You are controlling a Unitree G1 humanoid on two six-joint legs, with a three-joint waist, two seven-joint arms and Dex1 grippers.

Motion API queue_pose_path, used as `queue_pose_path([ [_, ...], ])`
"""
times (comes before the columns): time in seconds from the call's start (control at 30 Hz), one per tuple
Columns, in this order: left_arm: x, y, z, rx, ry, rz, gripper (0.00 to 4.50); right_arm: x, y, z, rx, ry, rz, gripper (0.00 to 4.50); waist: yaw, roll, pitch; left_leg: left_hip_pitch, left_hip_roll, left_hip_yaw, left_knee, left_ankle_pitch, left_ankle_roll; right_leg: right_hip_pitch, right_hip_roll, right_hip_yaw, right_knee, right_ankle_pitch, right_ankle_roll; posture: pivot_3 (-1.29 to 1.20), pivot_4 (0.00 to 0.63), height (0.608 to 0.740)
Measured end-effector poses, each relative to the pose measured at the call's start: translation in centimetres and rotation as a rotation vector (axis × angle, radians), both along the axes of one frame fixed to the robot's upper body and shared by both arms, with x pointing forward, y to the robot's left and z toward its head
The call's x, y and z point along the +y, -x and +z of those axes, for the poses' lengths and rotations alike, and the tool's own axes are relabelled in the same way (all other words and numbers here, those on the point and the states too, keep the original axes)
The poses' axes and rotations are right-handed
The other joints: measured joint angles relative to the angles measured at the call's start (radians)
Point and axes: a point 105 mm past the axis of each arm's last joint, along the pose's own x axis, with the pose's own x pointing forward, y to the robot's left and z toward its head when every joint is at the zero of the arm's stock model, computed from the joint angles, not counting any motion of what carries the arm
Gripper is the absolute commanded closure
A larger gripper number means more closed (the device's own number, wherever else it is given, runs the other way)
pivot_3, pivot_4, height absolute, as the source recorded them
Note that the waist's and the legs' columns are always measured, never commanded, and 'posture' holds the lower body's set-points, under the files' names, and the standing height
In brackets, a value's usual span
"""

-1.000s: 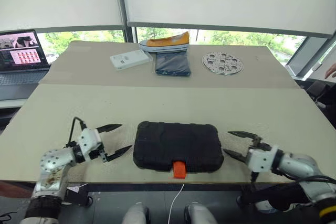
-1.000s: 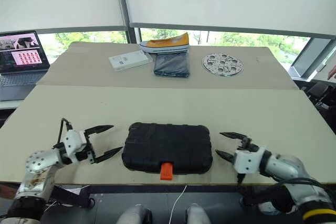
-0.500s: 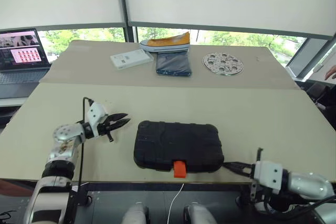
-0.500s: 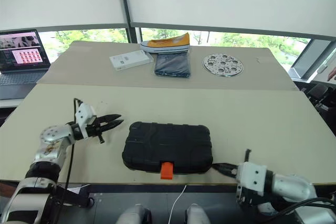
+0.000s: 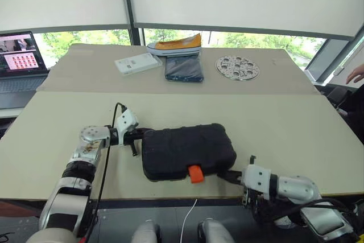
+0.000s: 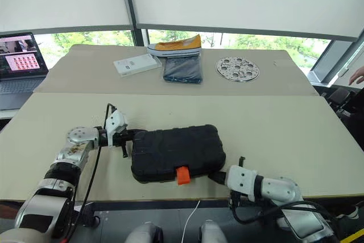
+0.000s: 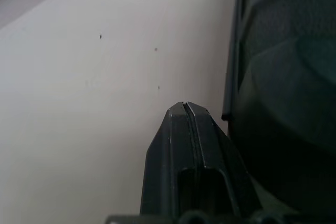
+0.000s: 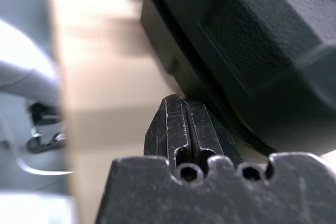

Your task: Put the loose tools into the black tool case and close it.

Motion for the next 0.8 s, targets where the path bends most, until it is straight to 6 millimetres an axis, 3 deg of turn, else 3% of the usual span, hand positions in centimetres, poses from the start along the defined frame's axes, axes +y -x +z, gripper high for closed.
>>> queue_pose_path([
  [0.23,1.2,2.2,-0.2,0.064,0.12,0.101,4.49,-0.9,-4.4,2.5,-0.104,-0.044,-0.121,4.5,0.005,0.0,0.0,-0.001,0.0,-0.001,0.0,0.0,0.0,0.0,0.0,0.0,0.0,0.0,0.0,0.0,0.15,0.74],
  [0.43,2.2,3.6,1.3,0.09,0.242,0.159,4.49,-2.3,-5.1,1.8,-0.079,-0.045,-0.178,4.5,0.008,0.001,0.0,-0.001,0.0,-0.002,0.0,0.0,0.0,0.001,0.0,-0.001,0.0,0.0,0.0,0.0,0.15,0.74],
  [0.57,3.5,3.6,4.6,0.065,0.307,0.157,4.49,-3.4,-4.7,1.5,-0.061,-0.061,-0.214,4.5,0.008,0.001,0.001,-0.001,0.0,-0.002,0.0,0.0,0.0,0.001,0.0,-0.001,0.0,-0.001,0.0,0.0,0.15,0.74],
  [0.63,3.1,3.7,6.3,0.066,0.315,0.106,4.49,-4.2,-4.2,1.3,-0.043,-0.073,-0.232,4.5,0.012,0.001,0.001,-0.001,-0.001,-0.002,0.0,0.0,0.0,0.001,-0.001,-0.001,0.0,-0.001,0.0,0.0,0.15,0.74],
  [0.7,1.1,3.9,8.2,0.062,0.286,-0.01,4.49,-4.6,-3.2,1.0,-0.02,-0.086,-0.239,4.5,0.019,0.001,0.001,-0.001,-0.002,-0.002,0.0,0.0,0.0,0.002,-0.001,-0.001,-0.001,-0.001,0.001,0.0,0.15,0.74],
  [0.8,-2.1,4.1,8.7,0.061,0.258,-0.134,4.49,-4.4,-2.4,0.8,-0.006,-0.102,-0.23,4.5,0.019,0.001,0.001,0.0,-0.002,-0.001,0.0,0.0,0.0,0.002,-0.001,0.0,-0.001,-0.001,0.001,0.0,0.15,0.74],
])
